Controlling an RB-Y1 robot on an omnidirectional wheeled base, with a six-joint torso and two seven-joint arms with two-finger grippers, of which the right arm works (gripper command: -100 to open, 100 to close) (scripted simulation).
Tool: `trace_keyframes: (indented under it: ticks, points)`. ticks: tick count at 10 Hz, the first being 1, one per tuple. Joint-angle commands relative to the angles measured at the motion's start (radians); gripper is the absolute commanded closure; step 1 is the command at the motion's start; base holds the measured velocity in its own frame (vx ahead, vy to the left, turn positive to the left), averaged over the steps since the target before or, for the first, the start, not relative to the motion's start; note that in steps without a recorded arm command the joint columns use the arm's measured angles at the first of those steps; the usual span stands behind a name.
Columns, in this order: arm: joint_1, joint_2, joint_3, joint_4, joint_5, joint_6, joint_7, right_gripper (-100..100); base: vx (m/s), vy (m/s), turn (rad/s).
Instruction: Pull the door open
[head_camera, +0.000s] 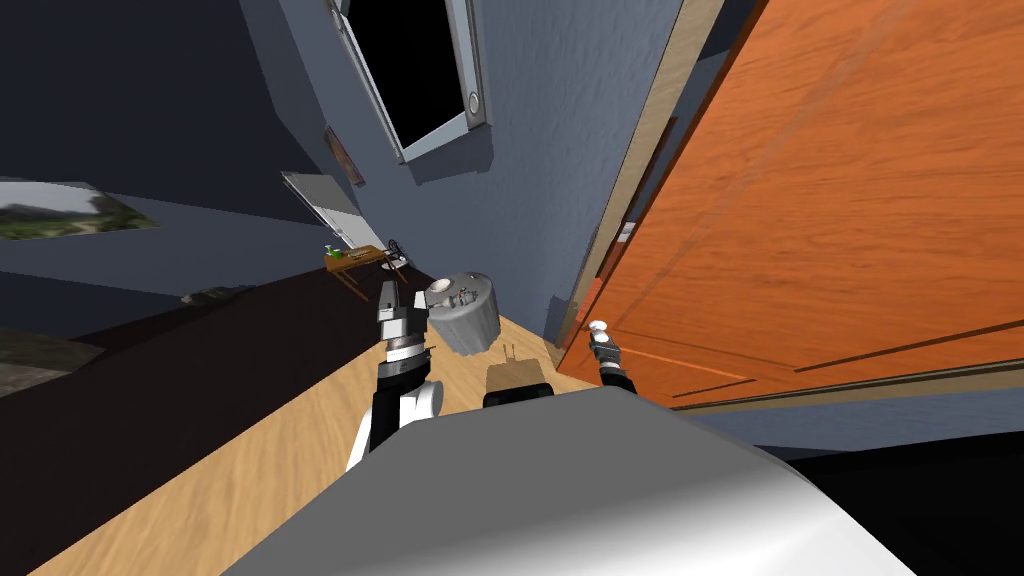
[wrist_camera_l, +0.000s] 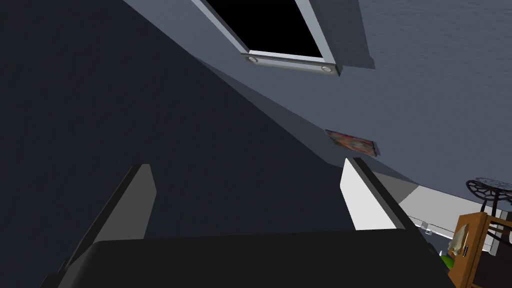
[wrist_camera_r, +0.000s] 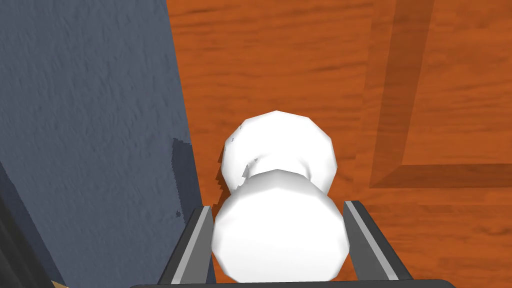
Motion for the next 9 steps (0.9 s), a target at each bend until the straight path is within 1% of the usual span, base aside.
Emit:
trace_keyframes:
  ticks: [1,4,5,6,7,9]
  points:
    - [0.013,-0.010,0.026,-0.011,0.013,-0.007,-0.015,100,-0.250,-0.011,0.085]
    - [0.029,-0.032,0.066,-0.027,0.034,-0.018,-0.042,100,-0.231,-0.003,0.070]
    - [0.025,-0.028,0.059,-0.019,0.030,-0.016,-0.038,100,-0.100,0.001,0.020]
    - [0.036,-0.043,0.084,-0.022,0.042,-0.028,-0.059,100,-0.188,0.014,0.112]
    - [0.038,-0.047,0.089,-0.023,0.045,-0.031,-0.063,100,-0.234,-0.011,0.114]
    - [0.048,-0.068,0.115,-0.026,0.058,-0.049,-0.089,100,-0.233,-0.020,0.101]
